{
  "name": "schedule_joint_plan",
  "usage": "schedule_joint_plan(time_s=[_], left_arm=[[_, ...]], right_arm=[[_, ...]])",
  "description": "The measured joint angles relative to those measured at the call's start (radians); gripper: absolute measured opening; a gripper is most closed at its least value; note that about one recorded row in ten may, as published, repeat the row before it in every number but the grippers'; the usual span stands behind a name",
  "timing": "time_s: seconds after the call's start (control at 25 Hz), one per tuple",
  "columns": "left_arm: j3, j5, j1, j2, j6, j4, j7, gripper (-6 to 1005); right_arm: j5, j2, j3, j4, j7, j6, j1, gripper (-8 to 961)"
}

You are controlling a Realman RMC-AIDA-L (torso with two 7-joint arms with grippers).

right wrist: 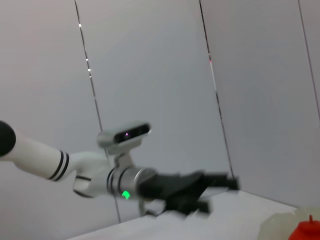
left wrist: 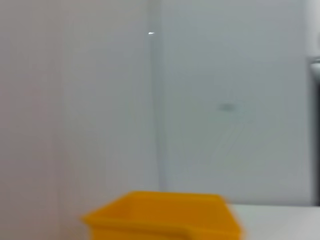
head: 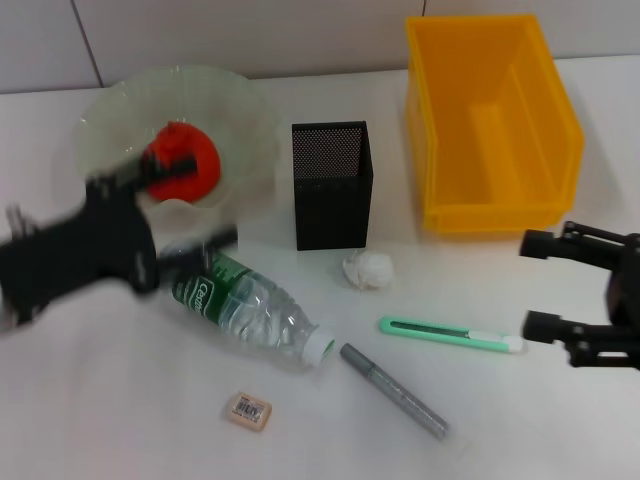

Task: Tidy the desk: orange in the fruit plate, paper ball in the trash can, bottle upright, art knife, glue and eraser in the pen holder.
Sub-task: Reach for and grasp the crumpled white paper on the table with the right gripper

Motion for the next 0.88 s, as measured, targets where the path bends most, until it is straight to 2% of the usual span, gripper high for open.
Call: schedule_joint_plan(time_s=[0.04, 0.12, 0.2, 0.24, 0.28, 0.32, 0.4, 0.44, 0.48, 0.6, 0.64, 0.68, 0.8, 0.84, 0.88], left_arm=[[0.047, 0.001, 0.055, 0.000, 0.031, 0.013, 0.002, 799], [0.066, 0.002, 0.076, 0.002, 0.035, 0.012, -0.002, 868], [0.083, 0.003, 0.105, 0.006, 0.030, 0.002, -0.007, 865], [0.086, 0.004, 0.125, 0.007, 0.023, -0.004, -0.009, 864], [0.086, 0.004, 0.125, 0.007, 0.023, -0.004, -0.009, 863], [0.087, 0.004, 0.133, 0.008, 0.020, -0.005, -0.009, 861], [0.089, 0.010, 0.140, 0.009, 0.013, -0.005, -0.010, 860], [0.087, 0.025, 0.141, 0.011, 0.005, -0.005, -0.013, 860], [0.087, 0.025, 0.141, 0.011, 0.005, -0.005, -0.013, 860], [0.083, 0.052, 0.143, 0.012, -0.012, -0.005, -0.019, 860], [0.083, 0.057, 0.147, 0.013, -0.016, -0.005, -0.019, 860], [0.083, 0.057, 0.147, 0.013, -0.016, -0.005, -0.019, 860], [0.085, 0.057, 0.158, 0.014, -0.016, -0.005, -0.019, 860], [0.085, 0.058, 0.167, 0.017, -0.016, -0.003, -0.019, 859], [0.085, 0.058, 0.167, 0.017, -0.016, -0.003, -0.019, 859]], right_arm=[[0.008, 0.001, 0.006, -0.067, 0.060, -0.035, -0.008, 775], [0.009, 0.001, 0.007, -0.100, 0.090, -0.049, -0.010, 774], [0.011, 0.001, 0.003, -0.196, 0.184, -0.071, -0.009, 773], [0.011, 0.001, -0.020, -0.320, 0.314, -0.085, 0.003, 773], [0.011, 0.001, -0.020, -0.320, 0.314, -0.085, 0.003, 772], [0.009, 0.001, -0.037, -0.381, 0.386, -0.090, 0.009, 772], [-0.003, -0.003, -0.099, -0.538, 0.552, -0.098, 0.028, 771], [-0.038, -0.008, -0.183, -0.695, 0.703, -0.104, 0.045, 771], [-0.038, -0.008, -0.183, -0.695, 0.703, -0.104, 0.045, 770], [-0.132, -0.009, -0.316, -0.889, 0.879, -0.106, 0.087, 769], [-0.193, -0.009, -0.409, -0.967, 0.995, -0.109, 0.132, 769], [-0.193, -0.009, -0.409, -0.967, 0.995, -0.109, 0.132, 768], [-0.244, -0.019, -0.531, -1.005, 1.121, -0.114, 0.199, 767], [-0.256, -0.030, -0.599, -1.004, 1.179, -0.118, 0.239, 766], [-0.256, -0.030, -0.599, -1.004, 1.179, -0.118, 0.239, 766]])
